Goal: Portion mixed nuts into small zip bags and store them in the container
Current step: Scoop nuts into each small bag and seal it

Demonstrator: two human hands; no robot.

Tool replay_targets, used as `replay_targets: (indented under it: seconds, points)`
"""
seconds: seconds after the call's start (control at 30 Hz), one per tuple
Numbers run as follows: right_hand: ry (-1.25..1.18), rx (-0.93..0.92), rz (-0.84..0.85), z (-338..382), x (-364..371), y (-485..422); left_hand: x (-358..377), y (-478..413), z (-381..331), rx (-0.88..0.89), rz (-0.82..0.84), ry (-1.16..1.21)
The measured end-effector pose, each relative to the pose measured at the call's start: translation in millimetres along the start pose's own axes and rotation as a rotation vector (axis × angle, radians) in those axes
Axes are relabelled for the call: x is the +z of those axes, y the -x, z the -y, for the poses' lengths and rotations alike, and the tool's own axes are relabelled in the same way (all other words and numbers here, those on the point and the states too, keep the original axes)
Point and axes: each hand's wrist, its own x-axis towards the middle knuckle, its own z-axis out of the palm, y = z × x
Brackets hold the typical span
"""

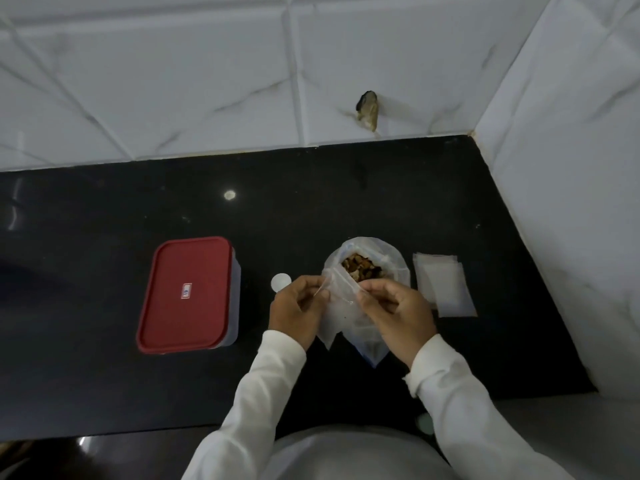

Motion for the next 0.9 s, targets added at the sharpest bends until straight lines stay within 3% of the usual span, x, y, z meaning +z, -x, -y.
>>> replay_targets:
  seconds: [0.07, 0.2, 0.43, 0.63, 0.9]
  points:
    - [-0.002, 0.033, -0.008, -0.2, 14.8, 2.2, -6.7, 0.3, 9.9, -0.028, -0.045, -0.038]
    - [0.097, 0.052, -0.118, -2.5, 41.3, 5.1, -13.7, 9.6, 21.3, 0.083, -0.317, -0.263]
    - [0.370, -0.068, -0.265, -4.4, 84.4, 17.1, -17.0, 15.1, 38.2, -0.088, -0.026, 0.035]
    - [0.387, -0.035, -0.248, -8.3, 92.5, 19.6, -21.6, 8.6, 48.6, -0.174, 0.026, 0.111]
    - [0.272, 0.038, -0.183, -13.9, 93.8, 15.3, -27.0, 4.6, 48.4, -0.213, -0.041, 0.158]
